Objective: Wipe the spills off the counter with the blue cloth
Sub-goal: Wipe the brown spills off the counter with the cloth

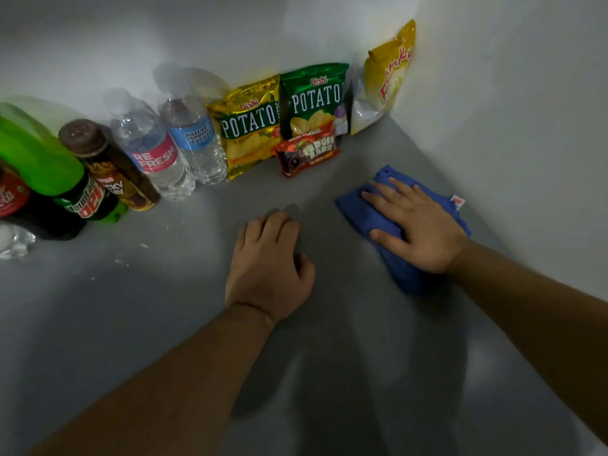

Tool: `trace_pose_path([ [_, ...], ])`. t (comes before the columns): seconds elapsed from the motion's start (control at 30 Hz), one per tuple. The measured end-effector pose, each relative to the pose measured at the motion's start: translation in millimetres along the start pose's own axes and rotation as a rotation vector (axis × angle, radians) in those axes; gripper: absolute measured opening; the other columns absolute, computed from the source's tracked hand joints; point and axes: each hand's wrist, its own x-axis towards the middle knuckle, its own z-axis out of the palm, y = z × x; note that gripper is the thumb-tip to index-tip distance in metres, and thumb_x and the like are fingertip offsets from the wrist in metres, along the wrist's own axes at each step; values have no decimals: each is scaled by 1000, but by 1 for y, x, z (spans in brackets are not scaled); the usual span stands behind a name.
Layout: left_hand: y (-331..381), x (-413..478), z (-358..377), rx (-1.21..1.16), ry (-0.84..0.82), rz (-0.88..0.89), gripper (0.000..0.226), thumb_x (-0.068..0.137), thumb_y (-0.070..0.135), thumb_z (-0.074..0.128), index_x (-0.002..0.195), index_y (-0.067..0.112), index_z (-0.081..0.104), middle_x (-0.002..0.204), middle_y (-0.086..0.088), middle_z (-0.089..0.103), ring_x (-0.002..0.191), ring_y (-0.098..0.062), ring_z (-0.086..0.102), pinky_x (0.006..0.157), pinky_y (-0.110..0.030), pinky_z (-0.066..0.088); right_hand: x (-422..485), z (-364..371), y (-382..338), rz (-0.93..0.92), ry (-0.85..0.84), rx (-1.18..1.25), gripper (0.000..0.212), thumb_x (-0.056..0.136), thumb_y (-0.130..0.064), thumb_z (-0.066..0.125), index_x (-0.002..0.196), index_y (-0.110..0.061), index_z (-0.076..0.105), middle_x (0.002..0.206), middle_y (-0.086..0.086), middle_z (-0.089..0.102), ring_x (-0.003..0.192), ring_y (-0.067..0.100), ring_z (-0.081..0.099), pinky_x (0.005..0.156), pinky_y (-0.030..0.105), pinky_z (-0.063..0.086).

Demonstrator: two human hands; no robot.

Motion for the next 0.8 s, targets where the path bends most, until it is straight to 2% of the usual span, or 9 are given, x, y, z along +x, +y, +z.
trace_pose_path([
  [0.1,0,0,1,6,4,10,45,86,36,54,124,13,64,138,-8,60,124,-33,53,108,-48,45,6,-6,28,99,23,8,76,95,-71,27,162,-35,22,170,0,23,157,33,16,125,58,15],
  [0.17,0,0,1,5,6,10,45,86,35,54,123,12,64,137,-9,60,124,-34,54,109,-49,44,29,-7,28,241,63,0,78,95,-72,23,163,-34,20,171,2,20,157,35,14,125,57,13],
  [0.27,0,-1,-1,4,0,16,44,86,34,56,123,11,64,137,-11,60,124,-35,53,109,-50,45,56,-2,9,428,98,13,71,102,-62,27,164,-29,15,172,3,11,158,35,7,126,57,7],
  [0.33,0,0,-2,-1,-3,18,42,86,33,57,121,10,64,137,-12,60,123,-36,53,108,-51,46,52,1,-7,422,110,40,69,104,-58,29,164,-26,17,172,4,12,158,36,6,126,57,6],
  [0.5,2,-1,-4,-7,-12,23,39,86,31,57,117,9,63,135,-14,60,120,-38,53,104,-52,47,-21,5,-22,134,46,44,70,102,-65,25,162,-31,21,171,-1,18,158,32,11,126,56,11],
  [0.57,2,-1,-4,-17,-14,22,38,86,31,57,116,8,63,136,-14,60,121,-38,53,104,-53,47,-47,5,-7,95,40,31,69,101,-65,29,162,-32,24,171,-4,21,158,29,13,127,53,11],
  [0.67,2,-1,-4,-13,-15,28,40,86,32,56,117,8,63,136,-14,60,121,-39,52,105,-53,46,-50,1,14,251,78,59,66,104,-60,37,162,-33,23,171,-4,20,158,29,12,127,52,8],
  [0.8,3,0,-6,9,-16,49,42,85,33,55,116,6,63,134,-17,61,118,-41,54,103,-51,46,-33,11,-11,483,159,58,63,105,-54,31,162,-29,23,171,0,18,158,32,10,127,54,7],
])
